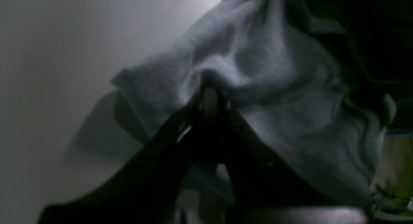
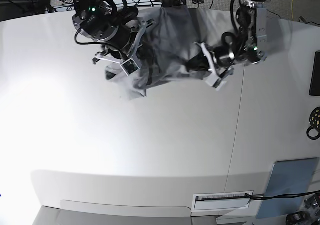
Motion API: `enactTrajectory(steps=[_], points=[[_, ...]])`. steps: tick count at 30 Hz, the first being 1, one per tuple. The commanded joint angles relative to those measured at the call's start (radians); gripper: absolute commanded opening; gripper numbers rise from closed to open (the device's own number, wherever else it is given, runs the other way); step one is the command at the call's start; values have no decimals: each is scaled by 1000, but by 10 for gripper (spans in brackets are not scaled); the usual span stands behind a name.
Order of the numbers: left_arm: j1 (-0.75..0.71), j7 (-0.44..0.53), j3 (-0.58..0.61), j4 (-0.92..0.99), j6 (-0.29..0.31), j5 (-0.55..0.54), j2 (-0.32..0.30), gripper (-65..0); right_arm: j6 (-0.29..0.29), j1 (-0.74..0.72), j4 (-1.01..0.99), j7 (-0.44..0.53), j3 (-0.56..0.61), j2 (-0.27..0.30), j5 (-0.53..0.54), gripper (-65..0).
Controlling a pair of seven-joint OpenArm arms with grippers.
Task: Fold the T-shirt properly
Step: 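Lift and flip the folded shirt over with both grippers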
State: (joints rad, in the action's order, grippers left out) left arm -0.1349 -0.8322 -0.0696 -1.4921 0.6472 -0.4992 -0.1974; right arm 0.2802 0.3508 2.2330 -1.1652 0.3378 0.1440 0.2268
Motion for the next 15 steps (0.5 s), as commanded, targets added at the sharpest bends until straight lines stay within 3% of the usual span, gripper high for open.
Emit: enactTrajectory(steps=[1, 4, 10, 15], points=[[-2, -85, 29, 12, -42, 105, -2, -650, 6, -5, 18, 36, 14, -5, 37, -634], [26, -83, 77, 12, -92, 130, -2, -650, 34, -5, 18, 40, 66, -37, 47, -634], [40, -85, 94, 12, -90, 129, -2, -650, 37, -41, 14, 76, 185, -109, -36, -634], [35, -87, 93, 12, -90, 130, -2, -650, 36, -63, -55, 88, 206, -155, -48, -634]])
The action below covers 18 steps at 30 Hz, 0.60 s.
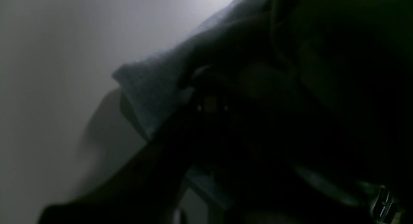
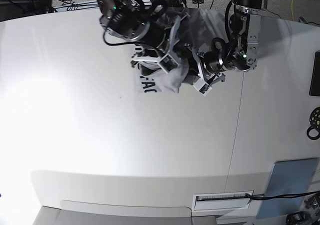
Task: Fold the T-shirt properly
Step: 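Lift and flip the folded shirt over with both grippers, then lower the shirt onto the table, open the right gripper and raise it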
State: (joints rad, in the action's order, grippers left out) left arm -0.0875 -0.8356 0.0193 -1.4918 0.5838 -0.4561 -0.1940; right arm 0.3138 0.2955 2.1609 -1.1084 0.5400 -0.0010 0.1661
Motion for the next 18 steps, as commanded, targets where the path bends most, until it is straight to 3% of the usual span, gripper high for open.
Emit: enactTrajectory(steps=[1, 7, 10, 13, 18], points=[[-12, -83, 5, 12, -27, 86, -6, -650, 3, -11, 1, 38, 4, -13, 13, -634], [-12, -80, 4, 12, -27, 86, -6, -650, 3, -19, -30, 70, 5, -22, 23, -612], [-11, -79, 4, 12, -27, 85, -6, -650, 4, -19, -30, 70, 4, -22, 61, -520], [-11, -79, 4, 12, -27, 77, -6, -650, 39, -19, -30, 71, 4, -22, 137, -428], [-2, -80, 4, 11, -27, 75, -6, -650, 114, -19, -29, 70, 4, -22, 349, -420]])
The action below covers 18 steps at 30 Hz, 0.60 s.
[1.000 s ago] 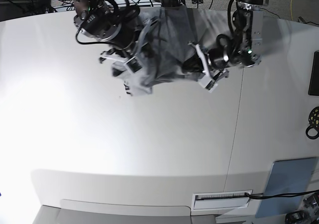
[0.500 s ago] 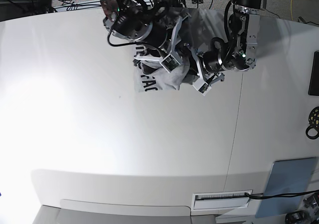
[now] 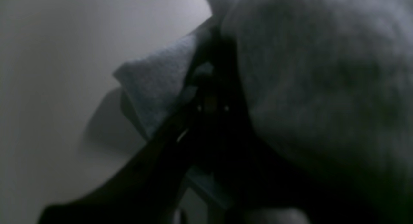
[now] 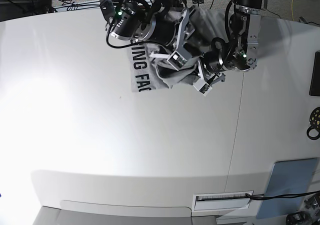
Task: Fold the T-shirt properly
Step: 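Lower the shirt onto the table, open the right gripper and raise it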
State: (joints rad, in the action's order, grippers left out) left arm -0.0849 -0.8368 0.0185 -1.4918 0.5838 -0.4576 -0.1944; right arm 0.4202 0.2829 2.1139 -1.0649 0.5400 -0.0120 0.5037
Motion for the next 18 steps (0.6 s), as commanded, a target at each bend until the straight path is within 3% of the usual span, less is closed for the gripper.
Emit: enactTrajectory(steps=[1, 4, 11, 17, 18], points=[[0, -80, 5, 11, -27, 76, -6, -650, 14, -9, 18, 26, 4, -11, 48, -420], [17, -83, 5, 10, -27, 76, -6, -650, 19, -19, 22, 26, 2, -11, 87, -420], [49, -81, -49, -7, -27, 73, -6, -650, 18, -20, 90, 23, -73, -10, 9, -420], [74, -82, -178, -11, -26, -87, -41, -650, 16, -19, 126, 20, -231, -10, -70, -420], [77, -82, -198, -11, -26, -113, -51, -621, 16, -20, 126, 12, -260, -10, -82, -420]])
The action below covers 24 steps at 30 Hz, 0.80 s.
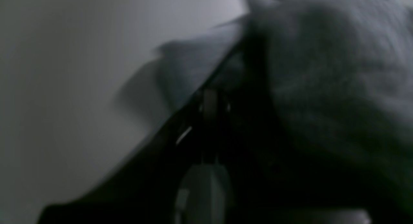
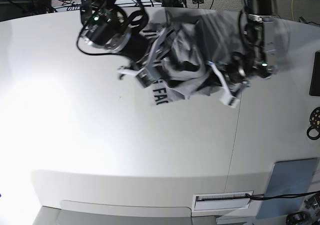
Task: Fold the T-shirt properly
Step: 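Lower the shirt onto the table, open the right gripper and raise it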
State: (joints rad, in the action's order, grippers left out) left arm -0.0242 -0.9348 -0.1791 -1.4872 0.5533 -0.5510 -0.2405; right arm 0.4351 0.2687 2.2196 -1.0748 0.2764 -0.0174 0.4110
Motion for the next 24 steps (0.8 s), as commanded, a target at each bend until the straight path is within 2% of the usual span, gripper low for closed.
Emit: enactTrajectory(steps=[1, 4, 7, 9, 11, 14, 15, 17, 18, 21, 24], points=[[16, 16, -18, -16, 5, -42, -14, -565, 2, -5, 20, 18, -25, -5, 6, -420], [16, 15, -55, -16, 39, -90, -41, -411, 2, -6, 20, 4, -101, -5, 7, -420], [18, 15, -61, -16, 49, -93, -68, -334, 2, -6, 20, -14, -155, -4, 6, -420], [19, 16, -61, -16, 49, -96, -88, -328, 2, -6, 20, -38, -191, 1, 6, -420], [18, 13, -61, -17, 49, -145, -113, -328, 2, -5, 20, -56, -234, 19, 1, -420], [19, -30, -61, -24, 51, -311, -157, -328, 0, -5, 20, -57, -308, 63, -48, -420], [19, -51, -61, -34, 69, -359, -169, -328, -5, -3, 20, -56, -336, 79, -63, -420], [19, -113, -61, -61, 132, -420, -175, -328, -23, -2, 19, -55, -397, 113, -69, -420], [16, -149, -60, -78, 145, -454, -172, -328, -31, 2, 19, -53, -428, 128, -68, -420], [-3, -196, -59, -136, 145, -553, -167, -328, -43, 14, 18, -46, -517, 156, -68, -420], [-33, -193, -59, -209, 145, -580, -166, -328, -51, 34, 18, -36, -581, 165, -68, -420]])
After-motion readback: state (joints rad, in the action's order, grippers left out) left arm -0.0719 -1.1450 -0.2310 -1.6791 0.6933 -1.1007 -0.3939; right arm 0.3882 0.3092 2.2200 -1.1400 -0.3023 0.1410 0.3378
